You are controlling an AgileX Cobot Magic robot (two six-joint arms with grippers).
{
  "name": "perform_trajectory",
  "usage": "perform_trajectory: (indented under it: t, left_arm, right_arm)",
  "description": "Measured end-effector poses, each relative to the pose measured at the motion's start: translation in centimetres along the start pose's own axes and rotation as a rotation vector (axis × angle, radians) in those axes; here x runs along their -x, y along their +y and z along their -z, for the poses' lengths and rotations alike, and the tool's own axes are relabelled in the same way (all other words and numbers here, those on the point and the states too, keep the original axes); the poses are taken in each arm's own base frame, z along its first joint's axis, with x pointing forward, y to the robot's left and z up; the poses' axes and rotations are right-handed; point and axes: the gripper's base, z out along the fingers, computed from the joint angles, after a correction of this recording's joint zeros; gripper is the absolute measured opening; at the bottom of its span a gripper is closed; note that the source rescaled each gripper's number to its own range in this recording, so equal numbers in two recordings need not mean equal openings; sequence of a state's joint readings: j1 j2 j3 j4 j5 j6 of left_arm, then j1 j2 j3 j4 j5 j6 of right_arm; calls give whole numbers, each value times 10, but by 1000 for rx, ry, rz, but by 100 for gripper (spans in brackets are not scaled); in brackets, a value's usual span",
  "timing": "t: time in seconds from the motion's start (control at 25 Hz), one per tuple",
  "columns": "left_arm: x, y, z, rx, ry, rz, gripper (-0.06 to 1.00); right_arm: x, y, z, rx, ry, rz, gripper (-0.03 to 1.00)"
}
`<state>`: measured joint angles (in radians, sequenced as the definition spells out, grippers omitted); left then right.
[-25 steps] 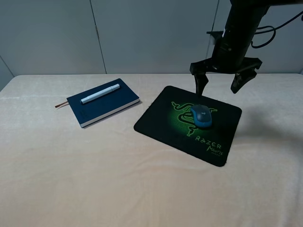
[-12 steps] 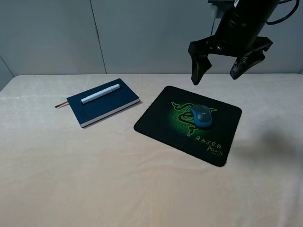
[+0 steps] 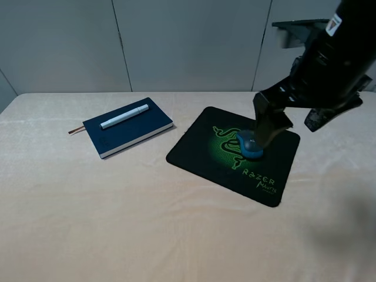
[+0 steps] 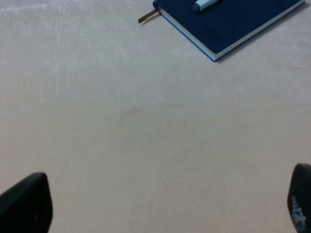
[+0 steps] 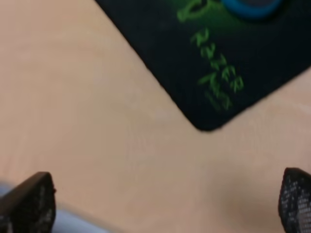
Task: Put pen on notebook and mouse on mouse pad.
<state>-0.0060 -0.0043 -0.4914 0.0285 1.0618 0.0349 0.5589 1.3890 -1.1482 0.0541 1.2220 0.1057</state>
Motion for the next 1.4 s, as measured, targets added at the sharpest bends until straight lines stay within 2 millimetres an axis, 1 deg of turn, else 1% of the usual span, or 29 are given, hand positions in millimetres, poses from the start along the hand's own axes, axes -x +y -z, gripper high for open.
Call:
perform_trajectory:
  t: [0.2, 0.28, 0.48, 0.72, 0.88, 0.96, 1.12, 1.4]
  left_arm:
    - [0, 0, 0, 0, 0, 0, 95]
    - [0, 0, 0, 0, 0, 0, 95]
    - [0, 0, 0, 0, 0, 0, 95]
    - [0, 0, 0, 0, 0, 0, 95]
    - [0, 0, 0, 0, 0, 0, 95]
    - [0, 0, 0, 0, 0, 0, 95]
    - [0, 0, 0, 0, 0, 0, 95]
    - [0, 0, 0, 0, 0, 0, 95]
  right_arm:
    - [-44, -6, 16, -7, -54, 7, 100]
    - [-63, -9, 19, -11, -85, 11, 100]
    - [-110, -16, 29, -9, -273, 22, 100]
    - [-167, -25, 26, 0, -482, 32, 100]
    - [-198, -31, 14, -8, -565, 39, 100]
    - [-207, -32, 12, -8, -601, 40, 100]
    - [-218, -33, 18, -4, -684, 53, 100]
    - [-221, -34, 19, -15, -707, 81, 100]
